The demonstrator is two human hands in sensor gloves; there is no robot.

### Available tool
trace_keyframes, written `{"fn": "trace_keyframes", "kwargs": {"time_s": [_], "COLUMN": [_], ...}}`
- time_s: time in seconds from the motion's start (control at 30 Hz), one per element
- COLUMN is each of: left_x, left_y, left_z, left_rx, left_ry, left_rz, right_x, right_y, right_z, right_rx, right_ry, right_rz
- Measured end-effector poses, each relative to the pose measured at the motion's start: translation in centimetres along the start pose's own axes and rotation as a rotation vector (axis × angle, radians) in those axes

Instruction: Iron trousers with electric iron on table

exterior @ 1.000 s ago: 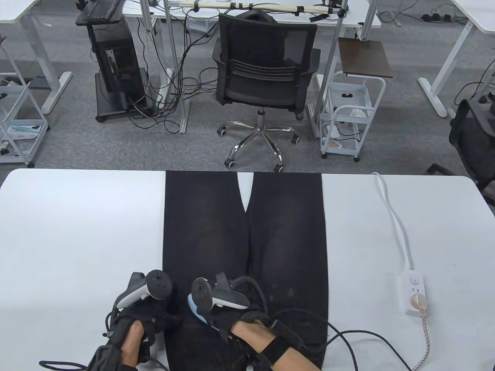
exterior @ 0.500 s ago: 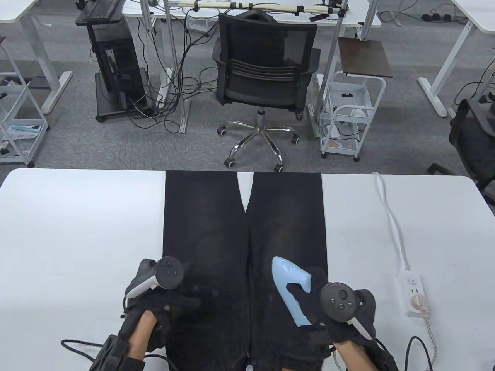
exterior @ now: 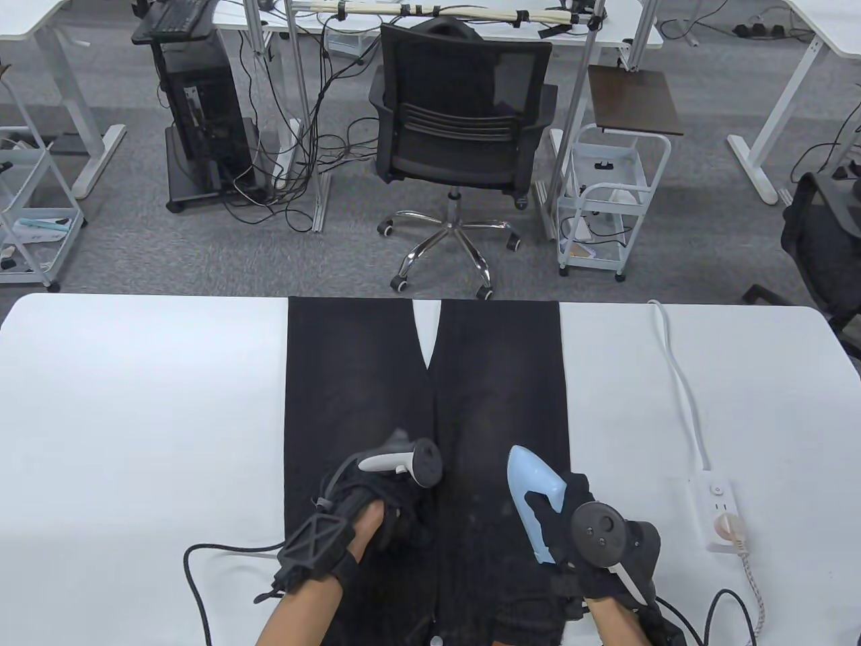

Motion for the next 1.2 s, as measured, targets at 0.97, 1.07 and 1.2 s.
{"fn": "trace_keyframes", "kwargs": {"time_s": [0.97,1.07,1.2], "left_x": [7.5,5.0,1.9], "left_y": [-2.7,1.8,4.9], "left_z": [7.3,4.5,0.1], "left_rx": [0.21,0.22,0.174], "left_ry": [0.017,0.087,0.129], "left_rz": [-0.1,-0.187,-0.11], "right_x": [-2.1,-2.0,-2.3], "right_y": [0.2,0.2,0.1], "right_z": [-0.8,-0.8,-0.9], "right_rx": [-0.011,-0.011,-0.012], "right_ry": [0.084,0.082,0.092], "right_rz": [0.007,0.008,0.005]}}
Point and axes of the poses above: the tracker on the back of each hand, its own x axis roughly to the thumb side, its own z axis roughly from the fingertips to the wrist, y = z × x, the point moved 1 cm from there along -z, roughly from the wrist to the fingertips, and after that the axes turned 3 degrees about y, right-handed, at the moved point
